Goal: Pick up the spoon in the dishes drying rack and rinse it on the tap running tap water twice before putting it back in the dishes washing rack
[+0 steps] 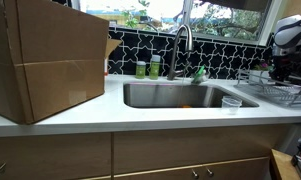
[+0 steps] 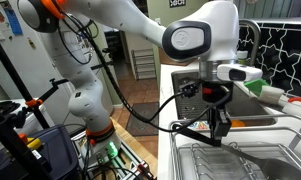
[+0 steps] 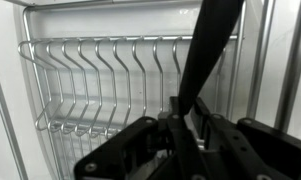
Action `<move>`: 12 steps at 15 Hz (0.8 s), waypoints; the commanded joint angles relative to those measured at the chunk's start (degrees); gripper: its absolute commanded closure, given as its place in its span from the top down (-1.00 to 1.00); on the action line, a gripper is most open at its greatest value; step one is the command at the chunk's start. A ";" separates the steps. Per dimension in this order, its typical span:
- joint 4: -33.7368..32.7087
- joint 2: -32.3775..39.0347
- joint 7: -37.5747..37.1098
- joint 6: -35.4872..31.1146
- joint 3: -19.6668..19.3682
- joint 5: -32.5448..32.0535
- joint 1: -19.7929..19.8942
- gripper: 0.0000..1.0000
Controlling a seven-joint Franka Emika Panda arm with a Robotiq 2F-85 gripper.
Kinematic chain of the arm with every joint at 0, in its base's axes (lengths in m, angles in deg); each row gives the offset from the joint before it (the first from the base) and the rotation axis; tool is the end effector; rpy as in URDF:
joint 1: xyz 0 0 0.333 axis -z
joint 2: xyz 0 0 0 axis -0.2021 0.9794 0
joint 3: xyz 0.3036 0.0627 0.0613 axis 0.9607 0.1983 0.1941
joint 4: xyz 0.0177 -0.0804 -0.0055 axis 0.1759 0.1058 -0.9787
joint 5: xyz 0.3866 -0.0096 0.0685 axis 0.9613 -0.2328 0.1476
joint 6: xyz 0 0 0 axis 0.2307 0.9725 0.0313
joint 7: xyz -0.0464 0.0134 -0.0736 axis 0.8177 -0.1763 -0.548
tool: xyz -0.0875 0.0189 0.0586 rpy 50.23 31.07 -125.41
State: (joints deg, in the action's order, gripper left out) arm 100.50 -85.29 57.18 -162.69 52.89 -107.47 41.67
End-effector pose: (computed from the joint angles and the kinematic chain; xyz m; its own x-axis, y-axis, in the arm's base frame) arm 0.2123 -0.4725 0.4306 0.6696 -0.7423 -0.0266 -0.7047 -0.6462 0.2930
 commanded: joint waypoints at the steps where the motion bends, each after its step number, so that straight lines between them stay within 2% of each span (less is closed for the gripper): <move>1: 1.90 0.45 0.23 -1.39 -1.02 3.78 0.74 -0.91; 4: 2.00 1.24 0.50 -2.88 -1.66 4.91 1.05 -0.85; 6: 1.94 2.00 0.33 -3.34 -1.99 5.25 1.25 -0.17; 7: 1.91 2.37 0.37 -3.43 -2.09 5.45 1.28 -0.11; 12: 1.67 4.60 0.58 -3.88 -2.96 6.15 1.82 0.63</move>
State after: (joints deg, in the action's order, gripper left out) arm 101.72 -82.32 57.21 -164.78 50.54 -103.19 43.09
